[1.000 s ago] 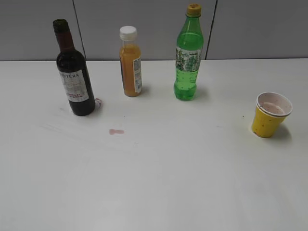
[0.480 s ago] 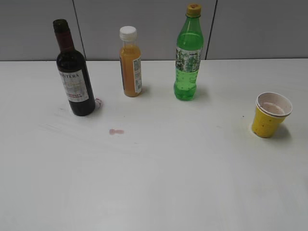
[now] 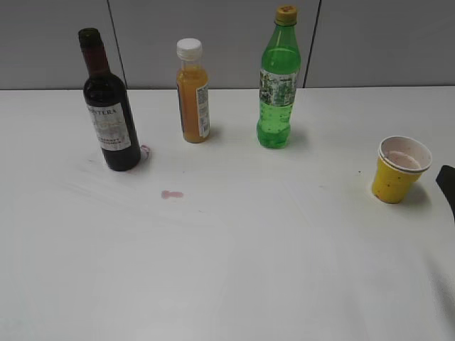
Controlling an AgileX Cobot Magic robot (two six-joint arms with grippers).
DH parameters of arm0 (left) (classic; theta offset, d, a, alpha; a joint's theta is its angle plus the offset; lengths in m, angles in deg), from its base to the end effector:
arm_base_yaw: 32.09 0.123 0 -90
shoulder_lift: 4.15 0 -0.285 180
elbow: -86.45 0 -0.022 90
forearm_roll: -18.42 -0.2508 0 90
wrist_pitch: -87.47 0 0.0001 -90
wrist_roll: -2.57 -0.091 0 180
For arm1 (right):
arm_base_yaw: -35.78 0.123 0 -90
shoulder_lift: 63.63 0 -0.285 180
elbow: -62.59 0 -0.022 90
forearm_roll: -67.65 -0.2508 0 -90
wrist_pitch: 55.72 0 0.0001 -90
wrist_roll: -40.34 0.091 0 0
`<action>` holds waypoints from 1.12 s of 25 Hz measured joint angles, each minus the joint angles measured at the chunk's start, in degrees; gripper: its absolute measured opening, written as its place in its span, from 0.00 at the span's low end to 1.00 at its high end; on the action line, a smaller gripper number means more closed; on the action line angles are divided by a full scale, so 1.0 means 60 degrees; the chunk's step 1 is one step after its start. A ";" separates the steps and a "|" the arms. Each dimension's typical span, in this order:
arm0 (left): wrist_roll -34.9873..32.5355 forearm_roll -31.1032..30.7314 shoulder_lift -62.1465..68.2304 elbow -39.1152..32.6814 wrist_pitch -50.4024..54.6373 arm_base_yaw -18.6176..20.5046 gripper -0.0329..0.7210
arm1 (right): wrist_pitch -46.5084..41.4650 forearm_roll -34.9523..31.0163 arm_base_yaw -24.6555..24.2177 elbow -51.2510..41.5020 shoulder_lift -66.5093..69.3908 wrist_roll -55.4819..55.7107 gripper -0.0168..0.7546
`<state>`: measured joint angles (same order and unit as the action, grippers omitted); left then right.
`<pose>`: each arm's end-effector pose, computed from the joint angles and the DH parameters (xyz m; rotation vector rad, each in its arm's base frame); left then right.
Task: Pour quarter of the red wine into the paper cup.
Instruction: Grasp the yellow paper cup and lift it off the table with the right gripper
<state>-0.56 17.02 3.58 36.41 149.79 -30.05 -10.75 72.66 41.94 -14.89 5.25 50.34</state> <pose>-0.0034 0.0019 0.2680 0.0188 2.0967 0.0840 0.1421 0.0210 0.1740 -0.0403 1.7756 0.2138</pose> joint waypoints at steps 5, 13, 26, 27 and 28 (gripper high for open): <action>0.0000 0.0000 0.0000 0.0000 -0.0009 0.0000 0.40 | 0.1685 -0.0226 0.0000 -0.0009 0.1459 -0.0427 0.90; 0.0000 0.0000 0.0009 0.0000 -0.0009 0.0000 0.40 | 0.3906 -0.0274 0.0000 0.0014 0.5035 -0.1148 0.89; 0.0000 0.0000 0.0009 0.0000 0.0000 0.0000 0.40 | 0.4084 -0.0216 0.0000 0.1392 0.7219 -0.1127 0.89; 0.0000 0.0007 0.0009 0.0000 0.0000 0.0000 0.40 | 0.4084 -0.0196 0.0000 0.1480 0.7478 -0.1012 0.89; 0.0000 0.0007 0.0000 0.0000 0.0000 0.0000 0.40 | 0.4084 -0.0177 0.0000 0.1561 0.7723 -0.0880 0.89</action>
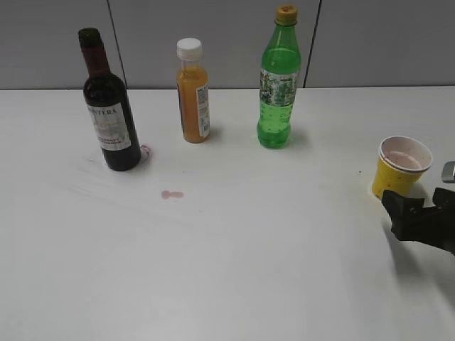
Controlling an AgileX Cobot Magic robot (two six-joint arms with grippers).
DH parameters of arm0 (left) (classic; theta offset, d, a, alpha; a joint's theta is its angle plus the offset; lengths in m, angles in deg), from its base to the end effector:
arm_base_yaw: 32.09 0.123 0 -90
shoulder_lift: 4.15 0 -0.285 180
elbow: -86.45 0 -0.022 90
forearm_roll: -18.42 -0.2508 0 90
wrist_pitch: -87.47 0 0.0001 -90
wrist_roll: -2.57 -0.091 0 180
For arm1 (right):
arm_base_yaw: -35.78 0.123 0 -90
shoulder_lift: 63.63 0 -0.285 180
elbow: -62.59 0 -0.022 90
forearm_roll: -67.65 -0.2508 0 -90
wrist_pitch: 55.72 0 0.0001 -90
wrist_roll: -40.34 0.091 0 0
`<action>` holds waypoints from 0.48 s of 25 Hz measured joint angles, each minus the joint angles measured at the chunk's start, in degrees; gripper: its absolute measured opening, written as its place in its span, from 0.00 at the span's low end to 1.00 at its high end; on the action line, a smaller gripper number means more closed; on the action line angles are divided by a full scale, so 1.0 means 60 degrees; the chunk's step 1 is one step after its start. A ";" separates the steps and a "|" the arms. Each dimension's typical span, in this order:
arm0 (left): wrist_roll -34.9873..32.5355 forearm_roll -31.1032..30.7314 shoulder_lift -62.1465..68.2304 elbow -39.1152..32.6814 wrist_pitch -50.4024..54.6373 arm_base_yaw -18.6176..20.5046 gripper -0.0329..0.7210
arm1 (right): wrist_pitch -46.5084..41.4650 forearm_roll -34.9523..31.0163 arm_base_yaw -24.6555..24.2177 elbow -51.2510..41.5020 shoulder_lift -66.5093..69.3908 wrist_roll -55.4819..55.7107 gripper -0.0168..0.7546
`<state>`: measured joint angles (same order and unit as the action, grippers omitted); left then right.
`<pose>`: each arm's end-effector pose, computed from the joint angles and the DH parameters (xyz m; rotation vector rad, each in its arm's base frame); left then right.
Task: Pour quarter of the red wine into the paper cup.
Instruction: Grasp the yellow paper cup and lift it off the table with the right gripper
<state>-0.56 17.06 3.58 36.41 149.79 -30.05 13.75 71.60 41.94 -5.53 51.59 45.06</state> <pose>-0.0034 0.0018 0.2680 0.0188 2.0967 0.0832 0.2099 0.0286 0.0923 -0.0909 1.9892 0.1712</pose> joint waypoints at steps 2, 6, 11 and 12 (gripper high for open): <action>0.0000 0.0000 0.0009 0.0000 0.0000 0.0000 0.40 | 0.0000 -0.0011 0.0000 0.0124 0.0382 0.0171 0.89; 0.0000 0.0000 0.0000 0.0000 0.0000 0.0000 0.40 | 0.0000 -0.0118 0.0000 0.0505 0.0891 0.0260 0.89; 0.0000 0.0000 0.0009 0.0000 0.0000 0.0000 0.40 | 0.0000 -0.0126 0.0000 0.1045 0.1424 0.0286 0.89; 0.0000 0.0000 0.0009 0.0000 0.0000 0.0000 0.40 | 0.0000 -0.0126 0.0000 0.1124 0.1571 0.0297 0.89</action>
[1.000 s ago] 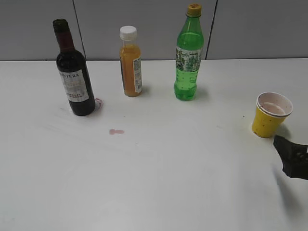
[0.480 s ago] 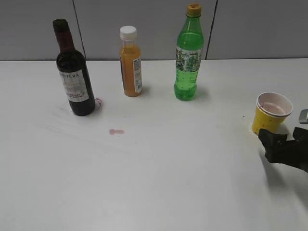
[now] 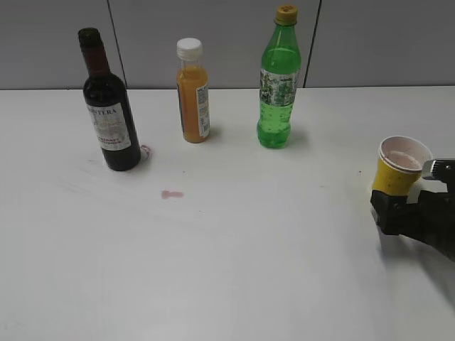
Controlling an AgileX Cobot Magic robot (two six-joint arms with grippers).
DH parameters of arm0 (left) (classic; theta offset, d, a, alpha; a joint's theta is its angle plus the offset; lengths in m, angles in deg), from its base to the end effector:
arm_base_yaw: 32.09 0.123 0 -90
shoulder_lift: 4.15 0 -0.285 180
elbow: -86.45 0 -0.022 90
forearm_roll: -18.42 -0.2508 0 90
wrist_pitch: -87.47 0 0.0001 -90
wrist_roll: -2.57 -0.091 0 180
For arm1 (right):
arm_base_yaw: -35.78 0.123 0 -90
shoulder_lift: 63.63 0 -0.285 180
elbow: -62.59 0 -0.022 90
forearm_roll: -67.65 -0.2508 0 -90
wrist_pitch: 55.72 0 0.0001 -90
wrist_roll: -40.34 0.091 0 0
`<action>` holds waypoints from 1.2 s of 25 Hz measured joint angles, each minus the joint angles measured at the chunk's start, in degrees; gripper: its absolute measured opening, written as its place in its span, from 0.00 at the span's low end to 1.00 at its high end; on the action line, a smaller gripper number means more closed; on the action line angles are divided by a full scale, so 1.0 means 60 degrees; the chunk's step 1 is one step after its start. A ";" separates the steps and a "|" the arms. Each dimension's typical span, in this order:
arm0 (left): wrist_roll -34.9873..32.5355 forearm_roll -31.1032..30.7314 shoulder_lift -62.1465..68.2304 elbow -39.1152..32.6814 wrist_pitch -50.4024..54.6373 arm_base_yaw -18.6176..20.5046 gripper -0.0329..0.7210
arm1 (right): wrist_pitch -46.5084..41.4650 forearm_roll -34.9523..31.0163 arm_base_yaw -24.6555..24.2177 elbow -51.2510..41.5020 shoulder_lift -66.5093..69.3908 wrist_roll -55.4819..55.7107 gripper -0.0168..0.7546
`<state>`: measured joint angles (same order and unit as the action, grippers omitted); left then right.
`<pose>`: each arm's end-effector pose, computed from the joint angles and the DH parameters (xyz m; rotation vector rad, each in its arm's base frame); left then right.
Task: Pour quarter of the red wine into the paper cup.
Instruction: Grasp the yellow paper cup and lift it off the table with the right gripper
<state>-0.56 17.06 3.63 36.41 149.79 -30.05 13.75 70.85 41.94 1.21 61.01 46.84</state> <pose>-0.0033 0.0018 0.2680 0.0188 2.0976 0.0831 0.2369 0.0304 0.0650 -0.0469 2.0382 0.1796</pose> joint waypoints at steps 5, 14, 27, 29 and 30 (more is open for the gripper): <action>0.0000 0.0000 0.0000 0.0000 -0.0008 0.0000 0.40 | 0.0071 -0.0009 0.0000 0.0624 0.0722 0.0009 0.89; 0.0000 0.0000 0.0000 0.0000 -0.0008 0.0000 0.40 | 0.0369 -0.0079 0.0000 0.1468 0.1366 0.0009 0.89; 0.0000 0.0000 0.0000 0.0000 -0.0008 0.0000 0.40 | 0.0721 -0.0207 0.0000 0.1804 0.1769 -0.0027 0.83; 0.0000 0.0000 0.0000 0.0000 -0.0008 0.0000 0.40 | 0.0721 -0.0254 0.0000 0.1804 0.1769 -0.0027 0.78; 0.0000 0.0000 0.0000 0.0000 -0.0008 0.0000 0.40 | 0.0721 -0.0279 0.0000 0.1804 0.1769 -0.0027 0.75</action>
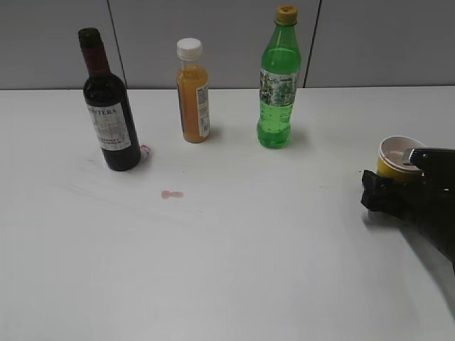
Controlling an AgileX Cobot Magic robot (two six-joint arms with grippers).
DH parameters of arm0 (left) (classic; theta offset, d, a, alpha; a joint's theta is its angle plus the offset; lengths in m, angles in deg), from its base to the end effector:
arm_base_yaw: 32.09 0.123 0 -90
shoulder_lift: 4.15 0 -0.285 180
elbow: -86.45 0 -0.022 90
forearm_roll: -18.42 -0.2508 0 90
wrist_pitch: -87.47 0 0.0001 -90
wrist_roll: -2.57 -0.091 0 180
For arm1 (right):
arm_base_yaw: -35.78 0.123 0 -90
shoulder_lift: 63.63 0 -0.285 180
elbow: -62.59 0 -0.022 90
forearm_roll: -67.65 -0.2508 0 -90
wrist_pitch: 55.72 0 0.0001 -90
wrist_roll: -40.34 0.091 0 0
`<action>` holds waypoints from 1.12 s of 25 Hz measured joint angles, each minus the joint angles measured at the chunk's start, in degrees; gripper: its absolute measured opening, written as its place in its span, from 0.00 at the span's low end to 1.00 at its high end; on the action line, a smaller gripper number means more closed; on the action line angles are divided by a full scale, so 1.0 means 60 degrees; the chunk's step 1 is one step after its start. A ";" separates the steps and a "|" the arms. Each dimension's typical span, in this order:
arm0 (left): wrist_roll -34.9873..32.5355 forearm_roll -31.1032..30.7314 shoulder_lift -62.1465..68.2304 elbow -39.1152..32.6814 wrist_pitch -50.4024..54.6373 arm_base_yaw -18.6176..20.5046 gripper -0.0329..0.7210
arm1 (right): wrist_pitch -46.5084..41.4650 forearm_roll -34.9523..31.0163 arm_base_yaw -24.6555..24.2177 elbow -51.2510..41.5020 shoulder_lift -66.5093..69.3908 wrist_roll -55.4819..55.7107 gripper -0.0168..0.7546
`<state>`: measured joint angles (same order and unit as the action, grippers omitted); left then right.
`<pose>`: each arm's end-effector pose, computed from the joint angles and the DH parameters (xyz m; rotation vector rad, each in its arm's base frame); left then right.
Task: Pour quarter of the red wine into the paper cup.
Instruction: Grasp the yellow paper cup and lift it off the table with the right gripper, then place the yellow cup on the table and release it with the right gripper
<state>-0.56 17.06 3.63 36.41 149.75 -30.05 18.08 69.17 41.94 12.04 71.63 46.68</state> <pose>-0.0032 0.0018 0.2681 0.0188 2.0969 0.0832 0.2814 0.0327 0.0377 -0.0210 1.9583 0.1637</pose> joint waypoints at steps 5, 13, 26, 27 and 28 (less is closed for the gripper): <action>0.0000 0.0000 0.0000 0.0000 0.0000 0.0000 0.40 | 0.0000 -0.0046 0.0000 0.0000 0.0010 0.0010 0.62; 0.0000 0.0000 0.0000 0.0000 0.0000 0.0000 0.40 | -0.0294 -0.0032 0.0000 -0.0098 -0.0315 -0.0001 0.60; 0.0000 0.0000 0.0000 0.0000 0.0000 0.0000 0.40 | -0.0684 0.5669 0.0000 0.0804 -0.1949 0.0334 0.60; 0.0000 0.0000 0.0000 0.0000 0.0000 0.0000 0.40 | -0.0689 0.6399 0.0000 0.1041 -0.1949 0.0596 0.60; 0.0000 0.0000 0.0000 0.0000 0.0000 0.0000 0.40 | -0.0689 0.7223 0.0000 0.1354 -0.1949 0.0970 0.60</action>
<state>-0.56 17.06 3.63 36.41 149.75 -30.05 13.94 112.51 41.94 20.16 59.93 52.49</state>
